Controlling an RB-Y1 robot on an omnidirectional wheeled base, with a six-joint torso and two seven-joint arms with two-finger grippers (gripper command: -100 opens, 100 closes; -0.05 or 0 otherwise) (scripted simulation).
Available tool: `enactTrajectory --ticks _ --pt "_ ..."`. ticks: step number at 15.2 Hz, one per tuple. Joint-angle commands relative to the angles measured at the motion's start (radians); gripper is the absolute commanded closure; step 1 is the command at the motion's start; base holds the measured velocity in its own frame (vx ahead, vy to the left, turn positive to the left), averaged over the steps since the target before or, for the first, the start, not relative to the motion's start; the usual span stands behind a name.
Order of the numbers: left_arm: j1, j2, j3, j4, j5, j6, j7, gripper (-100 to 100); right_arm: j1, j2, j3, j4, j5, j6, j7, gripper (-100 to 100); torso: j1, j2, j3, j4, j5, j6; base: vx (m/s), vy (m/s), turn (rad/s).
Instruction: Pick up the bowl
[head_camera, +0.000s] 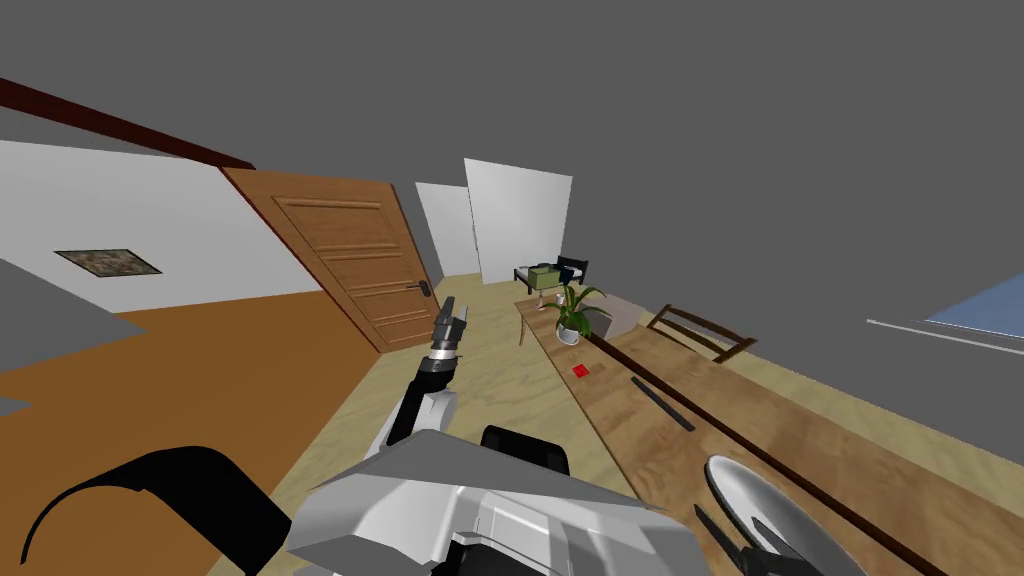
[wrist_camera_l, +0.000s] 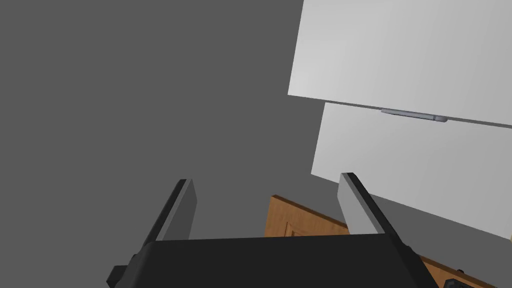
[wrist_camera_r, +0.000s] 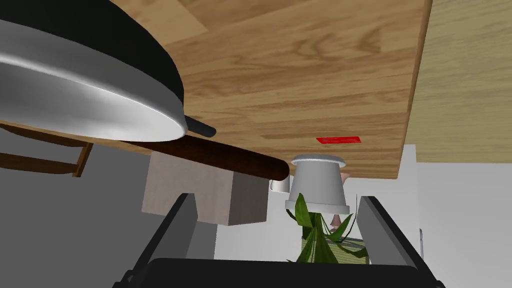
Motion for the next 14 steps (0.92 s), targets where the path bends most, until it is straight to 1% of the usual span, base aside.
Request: enactTrajectory --ticks 1,2,3,4,5,6,7,8,9,11,12,13,14 --pt "0.000 0.000 0.000 0.000 0.000 0.000 0.000 0 0.035 -0.037 0.001 0.038 0.050 0.012 0.000 -100 0.000 0.000 0.000 0.000 0.000 0.000 0.056 0.015 0.250" --pt "0.000 0.000 0.000 0.000 0.000 0.000 0.000 0 0.035 -0.037 0.001 0.038 0.058 0.012 0.000 -100 0.001 0.000 0.000 0.000 0.000 0.000 0.058 0.012 0.201" --pt "0.000 0.000 0.000 0.000 0.000 0.000 0.000 0 0.053 -0.056 0.003 0.072 0.089 0.016 0.005 -100 0.001 0.000 0.000 0.000 0.000 0.000 0.062 0.014 0.249" --pt "0.000 0.000 0.000 0.000 0.000 0.000 0.000 0 0.053 -0.056 0.003 0.075 0.098 0.016 0.005 -100 0.001 -0.001 0.000 0.000 0.000 -0.001 0.056 0.012 0.224" --pt "0.000 0.000 0.000 0.000 0.000 0.000 0.000 0 0.070 -0.073 0.007 0.110 0.132 0.019 0.009 -100 0.001 -0.001 0.000 0.000 0.000 0.000 0.053 0.012 0.257" --pt "0.000 0.000 0.000 0.000 0.000 0.000 0.000 0 0.070 -0.073 0.007 0.110 0.137 0.019 0.009 -100 0.001 -0.001 0.000 0.000 0.000 -0.001 0.052 0.008 0.216" --pt "0.000 0.000 0.000 0.000 0.000 0.000 0.000 0 0.086 -0.089 0.011 0.144 0.170 0.022 0.014 -100 0.001 -0.001 0.000 0.000 0.000 0.000 0.057 0.013 0.262" --pt "0.000 0.000 0.000 0.000 0.000 0.000 0.000 0 0.086 -0.089 0.011 0.144 0.175 0.022 0.014 -100 0.001 -0.001 0.000 0.000 0.000 -0.001 0.051 0.009 0.198" --pt "0.000 0.000 0.000 0.000 0.000 0.000 0.000 0 0.101 -0.103 0.017 0.177 0.207 0.024 0.018 -100 0.001 0.000 0.000 0.000 0.000 0.000 0.047 0.014 0.205" --pt "0.000 0.000 0.000 0.000 0.000 0.000 0.000 0 0.101 -0.103 0.017 0.177 0.211 0.024 0.018 -100 0.002 0.000 0.000 0.000 0.000 0.000 0.037 0.007 0.120" --pt "0.000 0.000 0.000 0.000 0.000 0.000 0.000 0 0.116 -0.116 0.023 0.205 0.247 0.026 0.022 -100 0.002 0.001 0.000 0.000 0.000 0.000 0.030 0.010 0.155" --pt "0.000 0.000 0.000 0.000 0.000 0.000 0.000 0 0.116 -0.116 0.023 0.209 0.247 0.026 0.022 -100 0.002 0.001 0.001 0.000 0.000 0.000 0.033 0.012 0.180" --pt "0.000 0.000 0.000 0.000 0.000 0.000 0.000 0 0.129 -0.127 0.030 0.237 0.280 0.028 0.026 -100 0.002 0.001 0.001 0.000 0.000 0.000 0.038 0.014 0.211"
